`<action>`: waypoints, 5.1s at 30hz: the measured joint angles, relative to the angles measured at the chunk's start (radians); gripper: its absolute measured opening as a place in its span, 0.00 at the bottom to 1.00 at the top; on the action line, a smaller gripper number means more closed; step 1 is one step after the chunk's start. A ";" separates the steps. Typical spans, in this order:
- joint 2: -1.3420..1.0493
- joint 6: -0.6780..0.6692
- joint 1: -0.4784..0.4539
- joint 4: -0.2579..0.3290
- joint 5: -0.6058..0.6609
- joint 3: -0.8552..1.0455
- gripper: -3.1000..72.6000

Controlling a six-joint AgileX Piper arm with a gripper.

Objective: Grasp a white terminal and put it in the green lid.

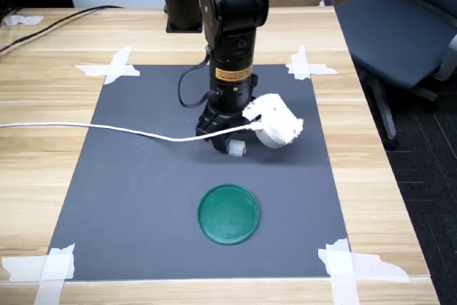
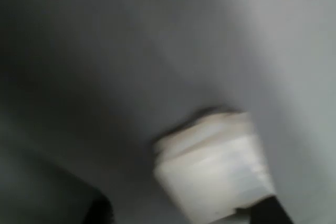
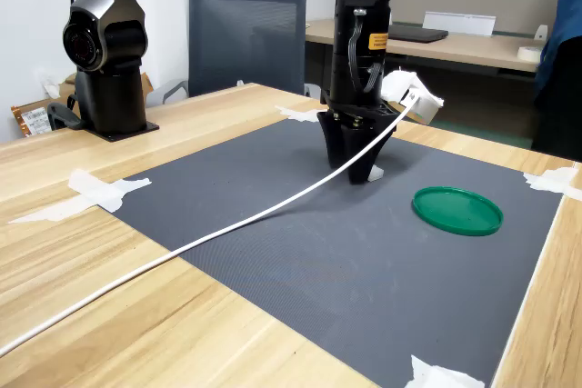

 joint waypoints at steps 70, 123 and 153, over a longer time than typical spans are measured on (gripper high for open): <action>-0.047 0.054 0.060 -0.003 0.047 -0.086 0.89; -0.101 0.192 -0.059 0.013 0.122 -0.088 0.49; -0.131 0.192 -0.184 0.096 0.180 -0.266 0.49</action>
